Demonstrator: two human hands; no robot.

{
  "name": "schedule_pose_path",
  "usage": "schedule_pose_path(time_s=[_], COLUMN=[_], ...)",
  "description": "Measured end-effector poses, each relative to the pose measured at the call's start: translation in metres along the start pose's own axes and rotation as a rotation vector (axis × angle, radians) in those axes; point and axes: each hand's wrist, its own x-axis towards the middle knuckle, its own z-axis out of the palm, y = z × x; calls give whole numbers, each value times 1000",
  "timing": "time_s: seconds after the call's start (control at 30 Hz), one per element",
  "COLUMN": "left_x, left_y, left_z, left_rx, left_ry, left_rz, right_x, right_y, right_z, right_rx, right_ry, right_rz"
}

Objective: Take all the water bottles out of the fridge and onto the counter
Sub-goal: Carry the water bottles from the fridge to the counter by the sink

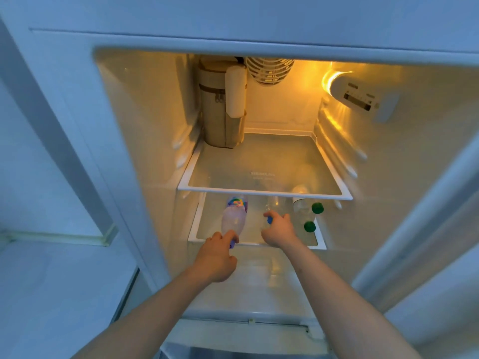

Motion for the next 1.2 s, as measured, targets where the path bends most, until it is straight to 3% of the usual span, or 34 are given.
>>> schedule_pose_path(time_s=[0.3,0.7,0.97,1.2], left_x=[-27,-80,-130,-215], left_y=[1,11,1,-31], left_z=[-8,-47,-54,-46], left_rx=[-57,-145,-153,-207], left_ry=[232,604,525,466], left_rz=[21,101,6,-157], right_x=[-26,-70,-107,-157], right_y=[-11,2,-18,-52], right_z=[18,30,-13,-28], right_rx=[-93,179,339,358], right_ry=[-84,145,433,380], right_rz=[-101,-125,-292,-447])
